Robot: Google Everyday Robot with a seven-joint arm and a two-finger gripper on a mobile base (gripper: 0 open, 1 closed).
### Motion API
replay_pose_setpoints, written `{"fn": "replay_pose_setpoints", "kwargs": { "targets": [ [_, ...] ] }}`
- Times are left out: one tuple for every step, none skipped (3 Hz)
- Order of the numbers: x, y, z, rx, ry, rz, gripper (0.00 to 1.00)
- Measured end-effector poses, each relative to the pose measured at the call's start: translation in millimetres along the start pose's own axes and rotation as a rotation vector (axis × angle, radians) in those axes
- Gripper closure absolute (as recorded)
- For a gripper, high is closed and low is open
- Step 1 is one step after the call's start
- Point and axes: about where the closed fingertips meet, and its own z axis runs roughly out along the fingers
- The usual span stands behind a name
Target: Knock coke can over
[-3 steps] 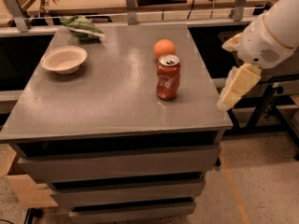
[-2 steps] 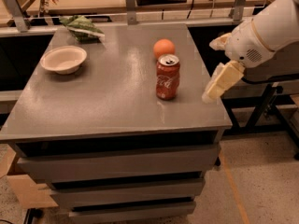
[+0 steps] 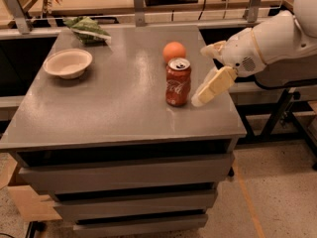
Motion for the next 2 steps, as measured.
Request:
{"fn": "replay_pose_setpoints", "kwargs": {
  "targets": [
    [-6, 2, 16, -0.035, -0.052, 0.013, 0.0],
    [-11, 1, 28, -0.048, -0.092, 0.019, 0.15]
  ]
}}
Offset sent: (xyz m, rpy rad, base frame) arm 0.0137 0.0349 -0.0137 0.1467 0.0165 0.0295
